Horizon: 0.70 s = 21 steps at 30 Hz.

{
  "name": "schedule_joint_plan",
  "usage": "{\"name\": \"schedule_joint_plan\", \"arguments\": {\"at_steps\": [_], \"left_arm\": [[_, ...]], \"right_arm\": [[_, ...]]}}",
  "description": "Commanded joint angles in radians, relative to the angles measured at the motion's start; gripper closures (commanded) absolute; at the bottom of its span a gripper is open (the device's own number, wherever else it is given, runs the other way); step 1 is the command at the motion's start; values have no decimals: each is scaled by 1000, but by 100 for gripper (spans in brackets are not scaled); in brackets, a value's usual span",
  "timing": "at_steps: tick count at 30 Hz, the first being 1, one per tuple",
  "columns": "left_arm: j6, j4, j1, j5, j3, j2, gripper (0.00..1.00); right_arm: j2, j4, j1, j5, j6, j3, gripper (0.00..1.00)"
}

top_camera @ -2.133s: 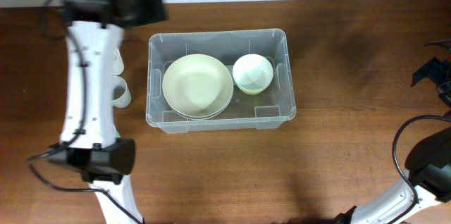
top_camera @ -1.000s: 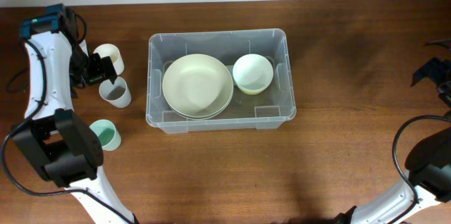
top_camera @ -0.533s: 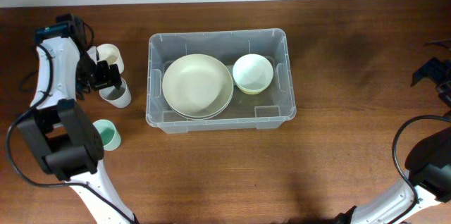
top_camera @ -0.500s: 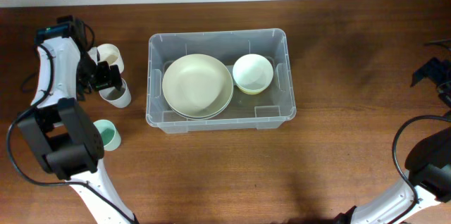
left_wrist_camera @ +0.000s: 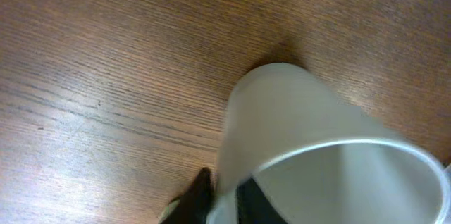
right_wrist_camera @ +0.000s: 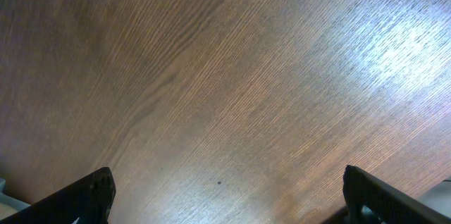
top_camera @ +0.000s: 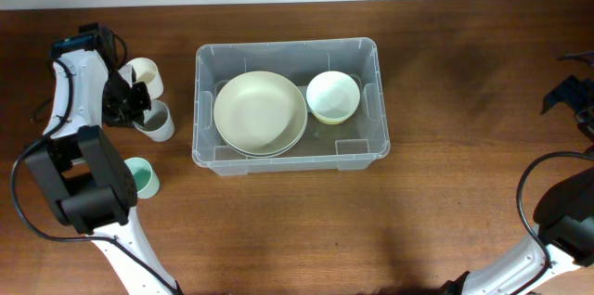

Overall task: Pack container
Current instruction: 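Close the left gripper on the grey cup rim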

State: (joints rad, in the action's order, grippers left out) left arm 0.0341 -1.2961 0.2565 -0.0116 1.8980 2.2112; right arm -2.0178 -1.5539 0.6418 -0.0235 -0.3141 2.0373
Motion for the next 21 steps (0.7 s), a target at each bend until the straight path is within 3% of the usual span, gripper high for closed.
{"name": "schedule_joint_plan", "arguments": {"at_steps": [1, 6, 12, 21], "left_arm": [[-3, -1, 3, 24, -2, 22, 96], [7, -24, 6, 18, -2, 22, 99], [156, -39, 59, -60, -1, 21, 99], [156, -31, 192, -29, 6, 21, 99]], "right_arm": [[24, 2, 0, 9, -8, -2, 1], [24, 2, 0, 9, -8, -2, 1], [24, 2, 0, 9, -8, -2, 1], [24, 2, 0, 9, -8, -2, 1]]}}
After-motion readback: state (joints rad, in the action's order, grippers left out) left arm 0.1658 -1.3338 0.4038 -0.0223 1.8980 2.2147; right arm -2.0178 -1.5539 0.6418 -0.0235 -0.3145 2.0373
